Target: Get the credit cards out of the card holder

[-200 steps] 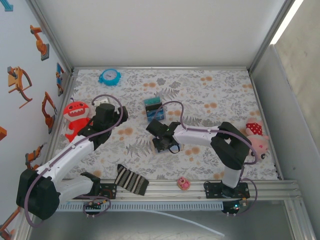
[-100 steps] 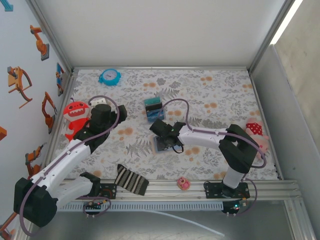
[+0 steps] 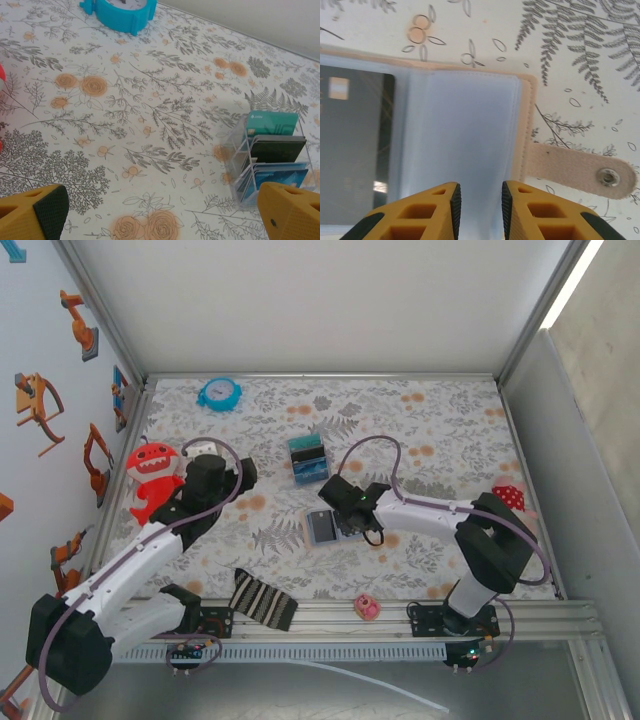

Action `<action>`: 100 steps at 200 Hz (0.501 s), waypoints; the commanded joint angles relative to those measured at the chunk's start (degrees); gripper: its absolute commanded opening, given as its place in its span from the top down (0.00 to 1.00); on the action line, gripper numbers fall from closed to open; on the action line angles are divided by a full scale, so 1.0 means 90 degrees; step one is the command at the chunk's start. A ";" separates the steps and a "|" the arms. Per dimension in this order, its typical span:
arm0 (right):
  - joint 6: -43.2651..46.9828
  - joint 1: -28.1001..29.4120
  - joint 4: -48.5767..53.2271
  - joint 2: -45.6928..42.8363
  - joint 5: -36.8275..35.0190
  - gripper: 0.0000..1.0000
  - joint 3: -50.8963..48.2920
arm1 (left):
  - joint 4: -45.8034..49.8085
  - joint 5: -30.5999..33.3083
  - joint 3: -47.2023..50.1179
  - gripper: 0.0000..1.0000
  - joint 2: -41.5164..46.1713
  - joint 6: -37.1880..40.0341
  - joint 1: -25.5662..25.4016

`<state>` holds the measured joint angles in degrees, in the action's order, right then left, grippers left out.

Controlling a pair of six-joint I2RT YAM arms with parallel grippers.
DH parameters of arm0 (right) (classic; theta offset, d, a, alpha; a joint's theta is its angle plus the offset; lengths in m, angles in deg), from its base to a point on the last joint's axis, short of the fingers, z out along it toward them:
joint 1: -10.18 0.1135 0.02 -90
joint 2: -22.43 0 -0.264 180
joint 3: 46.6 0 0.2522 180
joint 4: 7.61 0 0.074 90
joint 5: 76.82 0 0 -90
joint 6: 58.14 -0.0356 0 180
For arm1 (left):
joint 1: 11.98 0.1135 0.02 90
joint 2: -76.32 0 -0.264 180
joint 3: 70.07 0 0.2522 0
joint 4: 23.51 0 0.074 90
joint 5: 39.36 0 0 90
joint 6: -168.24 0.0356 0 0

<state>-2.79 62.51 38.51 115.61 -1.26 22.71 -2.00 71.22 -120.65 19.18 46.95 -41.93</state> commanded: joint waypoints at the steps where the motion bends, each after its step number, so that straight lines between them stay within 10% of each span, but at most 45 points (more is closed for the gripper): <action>1: -0.0190 -0.0147 0.0045 -0.0214 -0.0038 0.71 -0.0144 | -0.0031 0.0132 0.0163 0.03 0.0154 0.0014 -0.0218; 100: -0.0436 -0.0722 -0.0900 -0.0845 0.1462 0.79 -0.0383 | -0.0179 0.0180 0.0611 0.03 -0.0655 -0.0501 -0.1655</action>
<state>-5.22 56.57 34.36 109.39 5.93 19.35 -2.11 73.45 -116.08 15.57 44.28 -53.78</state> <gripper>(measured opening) 0.217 0.970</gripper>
